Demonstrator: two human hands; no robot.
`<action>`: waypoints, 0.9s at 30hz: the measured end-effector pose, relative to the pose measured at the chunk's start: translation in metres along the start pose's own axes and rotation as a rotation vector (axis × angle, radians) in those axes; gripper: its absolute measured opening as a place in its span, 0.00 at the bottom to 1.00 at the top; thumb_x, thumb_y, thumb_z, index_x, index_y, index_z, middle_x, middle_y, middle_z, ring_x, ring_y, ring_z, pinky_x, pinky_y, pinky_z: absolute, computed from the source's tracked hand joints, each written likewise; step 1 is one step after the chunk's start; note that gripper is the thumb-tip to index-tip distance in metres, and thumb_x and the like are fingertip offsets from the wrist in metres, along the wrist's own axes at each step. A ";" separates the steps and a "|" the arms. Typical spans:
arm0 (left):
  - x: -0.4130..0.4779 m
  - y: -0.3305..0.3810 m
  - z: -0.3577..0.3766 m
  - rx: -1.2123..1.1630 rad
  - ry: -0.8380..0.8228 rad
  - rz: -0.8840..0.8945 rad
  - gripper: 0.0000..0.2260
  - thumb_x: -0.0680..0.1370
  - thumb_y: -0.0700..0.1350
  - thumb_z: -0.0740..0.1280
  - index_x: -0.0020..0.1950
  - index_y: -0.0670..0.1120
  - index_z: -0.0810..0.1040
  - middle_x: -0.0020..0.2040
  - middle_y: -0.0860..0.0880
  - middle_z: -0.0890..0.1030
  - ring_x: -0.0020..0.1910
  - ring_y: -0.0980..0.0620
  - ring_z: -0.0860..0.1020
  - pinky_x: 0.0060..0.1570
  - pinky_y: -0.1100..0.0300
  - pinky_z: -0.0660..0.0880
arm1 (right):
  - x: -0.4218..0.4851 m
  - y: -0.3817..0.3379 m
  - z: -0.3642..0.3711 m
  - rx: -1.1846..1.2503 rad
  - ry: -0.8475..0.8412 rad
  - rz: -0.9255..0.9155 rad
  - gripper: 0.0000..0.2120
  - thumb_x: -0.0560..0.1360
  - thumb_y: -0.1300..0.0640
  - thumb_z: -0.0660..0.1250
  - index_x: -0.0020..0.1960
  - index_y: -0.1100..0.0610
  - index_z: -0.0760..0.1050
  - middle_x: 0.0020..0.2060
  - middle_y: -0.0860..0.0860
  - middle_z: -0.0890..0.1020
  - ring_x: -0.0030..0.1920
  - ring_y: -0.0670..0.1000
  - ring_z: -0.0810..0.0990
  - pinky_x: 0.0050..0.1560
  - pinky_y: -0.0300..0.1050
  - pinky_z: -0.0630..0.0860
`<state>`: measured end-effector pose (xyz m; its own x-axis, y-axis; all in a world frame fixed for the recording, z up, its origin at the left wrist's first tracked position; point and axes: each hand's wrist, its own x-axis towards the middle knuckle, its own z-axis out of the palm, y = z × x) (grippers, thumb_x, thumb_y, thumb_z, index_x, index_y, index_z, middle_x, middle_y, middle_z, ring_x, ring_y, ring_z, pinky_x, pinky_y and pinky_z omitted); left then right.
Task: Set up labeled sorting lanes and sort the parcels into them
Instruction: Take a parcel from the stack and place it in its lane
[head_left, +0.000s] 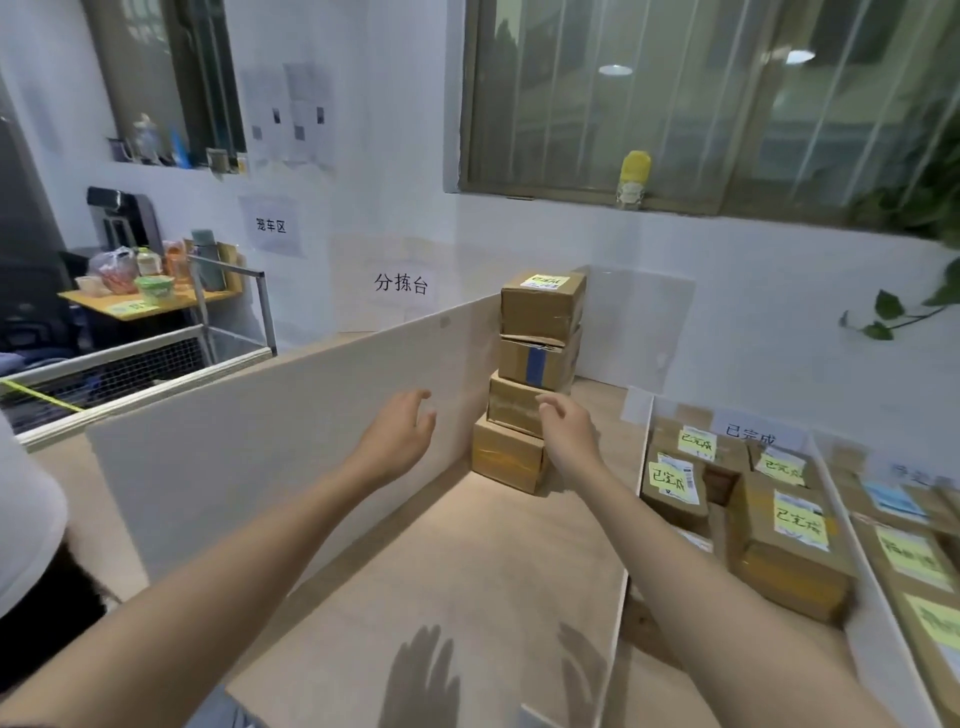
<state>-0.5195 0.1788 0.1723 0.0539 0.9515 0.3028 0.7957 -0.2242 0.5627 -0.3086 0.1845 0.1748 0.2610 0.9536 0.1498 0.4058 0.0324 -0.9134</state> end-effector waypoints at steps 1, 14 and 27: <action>0.013 0.001 0.003 0.005 -0.003 0.012 0.18 0.82 0.46 0.55 0.70 0.40 0.67 0.69 0.41 0.70 0.69 0.46 0.67 0.67 0.54 0.62 | 0.011 0.000 0.001 0.003 -0.001 -0.002 0.15 0.81 0.56 0.53 0.64 0.54 0.74 0.58 0.48 0.76 0.59 0.48 0.72 0.55 0.41 0.67; 0.155 0.018 0.028 -0.077 0.001 0.081 0.18 0.82 0.44 0.56 0.69 0.37 0.68 0.68 0.39 0.71 0.69 0.44 0.67 0.66 0.56 0.61 | 0.136 -0.001 -0.010 0.024 0.113 0.006 0.15 0.82 0.55 0.54 0.64 0.54 0.73 0.61 0.51 0.77 0.58 0.49 0.73 0.53 0.40 0.68; 0.275 0.043 0.053 -0.169 -0.027 0.206 0.16 0.82 0.43 0.54 0.68 0.40 0.69 0.66 0.41 0.72 0.65 0.45 0.69 0.61 0.56 0.65 | 0.233 -0.018 -0.023 0.021 0.270 0.008 0.15 0.82 0.57 0.55 0.64 0.56 0.74 0.60 0.51 0.77 0.53 0.46 0.71 0.51 0.40 0.66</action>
<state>-0.4387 0.4415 0.2391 0.2219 0.8872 0.4046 0.6545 -0.4431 0.6126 -0.2350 0.3997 0.2353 0.4899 0.8395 0.2352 0.3854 0.0335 -0.9222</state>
